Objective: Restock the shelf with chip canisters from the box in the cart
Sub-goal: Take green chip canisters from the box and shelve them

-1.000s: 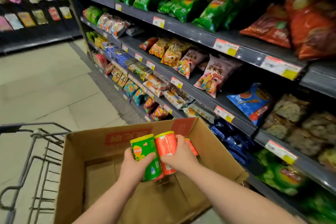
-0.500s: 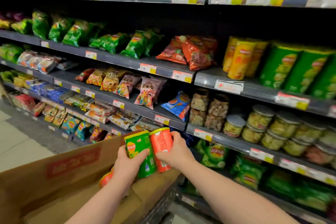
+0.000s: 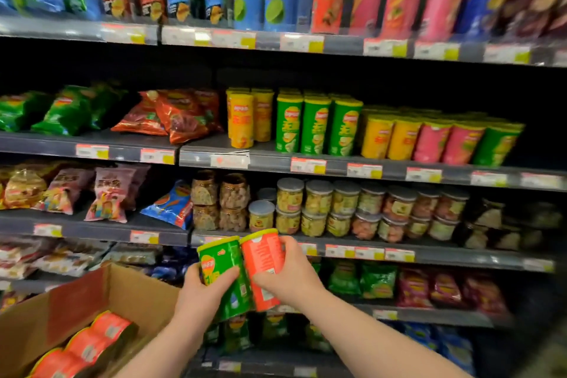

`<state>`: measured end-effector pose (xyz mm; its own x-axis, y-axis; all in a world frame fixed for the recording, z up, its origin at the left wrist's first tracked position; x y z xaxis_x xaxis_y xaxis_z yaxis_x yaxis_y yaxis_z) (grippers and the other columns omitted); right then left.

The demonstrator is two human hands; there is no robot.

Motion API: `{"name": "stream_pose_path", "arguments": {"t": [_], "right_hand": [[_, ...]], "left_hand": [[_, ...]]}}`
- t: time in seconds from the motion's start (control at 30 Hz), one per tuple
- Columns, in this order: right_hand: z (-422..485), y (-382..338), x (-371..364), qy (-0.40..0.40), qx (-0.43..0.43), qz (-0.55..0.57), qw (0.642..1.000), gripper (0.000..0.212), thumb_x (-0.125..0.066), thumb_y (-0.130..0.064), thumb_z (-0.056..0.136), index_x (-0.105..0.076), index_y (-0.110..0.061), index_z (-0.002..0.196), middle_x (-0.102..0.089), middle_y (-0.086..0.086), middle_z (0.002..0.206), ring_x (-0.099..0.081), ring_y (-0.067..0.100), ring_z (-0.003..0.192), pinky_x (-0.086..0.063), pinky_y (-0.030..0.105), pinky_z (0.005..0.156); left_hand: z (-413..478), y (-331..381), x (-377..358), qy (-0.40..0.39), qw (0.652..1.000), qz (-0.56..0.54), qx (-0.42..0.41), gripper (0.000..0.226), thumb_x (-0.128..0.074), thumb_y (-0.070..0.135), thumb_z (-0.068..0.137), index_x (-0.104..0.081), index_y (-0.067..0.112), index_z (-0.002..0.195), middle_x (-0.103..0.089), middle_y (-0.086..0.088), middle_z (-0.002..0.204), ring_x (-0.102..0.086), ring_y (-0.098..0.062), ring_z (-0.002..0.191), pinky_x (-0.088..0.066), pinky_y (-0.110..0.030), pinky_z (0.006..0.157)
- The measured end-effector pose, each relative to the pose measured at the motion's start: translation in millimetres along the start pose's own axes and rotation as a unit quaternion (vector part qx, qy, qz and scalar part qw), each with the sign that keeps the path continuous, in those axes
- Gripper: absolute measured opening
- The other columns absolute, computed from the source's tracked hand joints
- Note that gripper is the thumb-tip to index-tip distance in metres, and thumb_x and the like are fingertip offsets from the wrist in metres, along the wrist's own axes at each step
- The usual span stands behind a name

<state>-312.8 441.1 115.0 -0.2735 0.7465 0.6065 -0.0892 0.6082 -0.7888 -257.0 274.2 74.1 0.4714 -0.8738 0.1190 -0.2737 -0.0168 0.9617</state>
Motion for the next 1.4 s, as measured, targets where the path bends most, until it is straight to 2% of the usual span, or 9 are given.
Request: {"name": "stream_pose_path", "arguments": {"t": [0.17, 0.3, 0.43, 0.53, 0.63, 0.83, 1.0, 1.2, 1.4], "right_hand": [[-23, 67, 98, 0.057, -0.023, 0.013, 0.998, 0.087, -0.067, -0.051, 0.059, -0.027, -0.031, 0.134, -0.050, -0.003, 0.123, -0.057, 0.017, 0.105, -0.050, 0.038, 0.089], [-46, 114, 164, 0.097, -0.039, 0.025, 0.994, 0.089, -0.068, -0.050, 0.057, -0.029, -0.029, 0.133, -0.054, -0.003, 0.120, -0.059, 0.016, 0.102, -0.051, 0.039, 0.091], [-74, 156, 226, 0.140, -0.057, 0.020, 0.988, 0.078, -0.072, -0.040, 0.068, -0.031, -0.026, 0.133, -0.050, -0.004, 0.118, -0.057, 0.015, 0.103, -0.047, 0.030, 0.086], [-95, 185, 265, 0.168, -0.074, 0.007, 0.983, 0.082, -0.071, -0.043, 0.068, -0.029, -0.026, 0.137, -0.046, -0.001, 0.127, -0.054, 0.017, 0.108, -0.046, 0.032, 0.088], [-113, 209, 296, 0.186, -0.091, 0.009, 0.978, 0.084, -0.070, -0.042, 0.069, -0.026, -0.026, 0.139, -0.044, 0.000, 0.129, -0.052, 0.018, 0.110, -0.046, 0.033, 0.091], [-138, 249, 339, 0.234, -0.123, 0.040, 0.964, 0.089, -0.070, -0.046, 0.061, -0.027, -0.027, 0.137, -0.047, -0.001, 0.125, -0.054, 0.017, 0.107, -0.049, 0.039, 0.093], [-149, 279, 378, 0.268, -0.147, 0.048, 0.951, 0.096, -0.069, -0.052, 0.055, -0.027, -0.026, 0.138, -0.047, -0.002, 0.123, -0.055, 0.016, 0.106, -0.051, 0.040, 0.091], [-132, 304, 435, 0.303, -0.163, 0.051, 0.938, 0.091, -0.069, -0.047, 0.058, -0.029, -0.023, 0.136, -0.050, 0.000, 0.121, -0.057, 0.016, 0.101, -0.052, 0.037, 0.087], [-95, 324, 489, 0.334, -0.167, 0.045, 0.926, 0.091, -0.069, -0.045, 0.057, -0.029, -0.024, 0.136, -0.051, 0.000, 0.121, -0.058, 0.015, 0.101, -0.052, 0.037, 0.087]], "left_hand": [[-38, 16, -115, -0.063, 0.998, -0.007, -0.010, 0.052, -0.076, 0.034, 0.078, -0.043, 0.019, 0.115, -0.061, -0.004, 0.107, -0.061, -0.024, 0.094, -0.048, -0.037, 0.083], [-69, 28, -190, -0.097, 0.995, 0.001, -0.025, 0.052, -0.076, 0.033, 0.078, -0.041, 0.023, 0.114, -0.061, -0.004, 0.107, -0.060, -0.023, 0.094, -0.046, -0.035, 0.083], [-94, 29, -263, -0.152, 0.988, 0.011, -0.037, 0.058, -0.079, 0.039, 0.072, -0.045, 0.024, 0.116, -0.064, -0.001, 0.103, -0.062, -0.022, 0.094, -0.047, -0.037, 0.086], [-117, 32, -311, -0.181, 0.983, 0.013, -0.040, 0.052, -0.076, 0.034, 0.078, -0.043, 0.022, 0.115, -0.060, 0.001, 0.099, -0.059, -0.022, 0.095, -0.044, -0.035, 0.085], [-137, 34, -349, -0.202, 0.978, 0.030, -0.045, 0.052, -0.075, 0.035, 0.079, -0.041, 0.023, 0.116, -0.058, 0.000, 0.102, -0.055, -0.021, 0.094, -0.040, -0.033, 0.083], [-160, 43, -411, -0.270, 0.961, 0.043, -0.054, 0.053, -0.075, 0.038, 0.078, -0.043, 0.025, 0.120, -0.060, 0.003, 0.107, -0.059, -0.015, 0.092, -0.045, -0.035, 0.081], [-173, 50, -470, -0.321, 0.945, 0.041, -0.057, 0.048, -0.074, 0.033, 0.081, -0.042, 0.024, 0.116, -0.060, 0.005, 0.101, -0.061, -0.012, 0.089, -0.047, -0.028, 0.067], [-161, 69, -543, -0.363, 0.929, 0.045, -0.062, 0.048, -0.075, 0.035, 0.078, -0.042, 0.027, 0.111, -0.063, 0.000, 0.106, -0.065, -0.020, 0.094, -0.054, -0.042, 0.087], [-135, 100, -608, -0.387, 0.917, 0.033, -0.091, 0.048, -0.075, 0.033, 0.078, -0.044, 0.026, 0.113, -0.064, 0.003, 0.103, -0.065, -0.015, 0.092, -0.052, -0.032, 0.080]]}}
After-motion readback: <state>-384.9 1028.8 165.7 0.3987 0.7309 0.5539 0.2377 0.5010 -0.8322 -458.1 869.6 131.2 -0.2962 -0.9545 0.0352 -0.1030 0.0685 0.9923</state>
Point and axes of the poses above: each hand's wrist, its own z-axis towards the middle knuckle, its own x-axis out of the back of the hand, y = z × x, the point moved 6 cm from there along z, towards the middle knuckle
